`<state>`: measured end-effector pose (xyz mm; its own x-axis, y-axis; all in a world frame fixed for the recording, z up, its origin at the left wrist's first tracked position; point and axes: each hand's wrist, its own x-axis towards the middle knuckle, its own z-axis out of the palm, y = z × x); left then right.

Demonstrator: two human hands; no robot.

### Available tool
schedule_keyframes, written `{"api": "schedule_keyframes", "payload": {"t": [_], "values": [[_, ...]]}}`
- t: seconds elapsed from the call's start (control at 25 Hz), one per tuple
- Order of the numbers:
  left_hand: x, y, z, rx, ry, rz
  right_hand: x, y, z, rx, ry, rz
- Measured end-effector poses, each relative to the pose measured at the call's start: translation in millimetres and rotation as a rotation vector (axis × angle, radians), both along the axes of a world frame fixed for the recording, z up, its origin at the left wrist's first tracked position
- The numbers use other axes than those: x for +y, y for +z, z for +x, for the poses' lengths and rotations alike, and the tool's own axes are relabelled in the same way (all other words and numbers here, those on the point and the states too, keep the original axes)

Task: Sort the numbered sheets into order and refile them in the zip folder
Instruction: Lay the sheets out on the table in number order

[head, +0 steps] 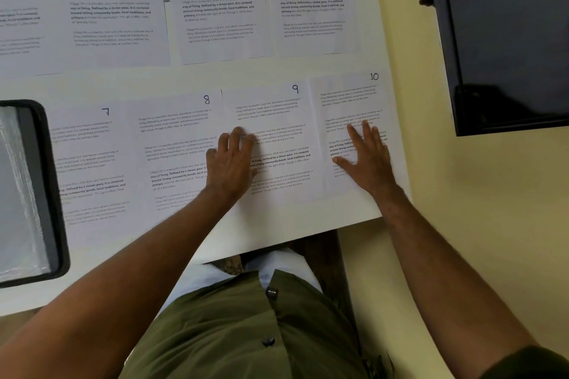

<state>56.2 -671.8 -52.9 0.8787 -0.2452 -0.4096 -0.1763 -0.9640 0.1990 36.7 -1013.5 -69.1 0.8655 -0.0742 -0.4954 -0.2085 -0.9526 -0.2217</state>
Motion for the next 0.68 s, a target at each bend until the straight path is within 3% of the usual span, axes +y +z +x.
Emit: {"api": "schedule_keyframes", "payload": {"t": [0.68], "values": [[2,-4,-1,-0.004,-0.016,-0.002,10,6,0,0.011,-0.096,0.020]]}}
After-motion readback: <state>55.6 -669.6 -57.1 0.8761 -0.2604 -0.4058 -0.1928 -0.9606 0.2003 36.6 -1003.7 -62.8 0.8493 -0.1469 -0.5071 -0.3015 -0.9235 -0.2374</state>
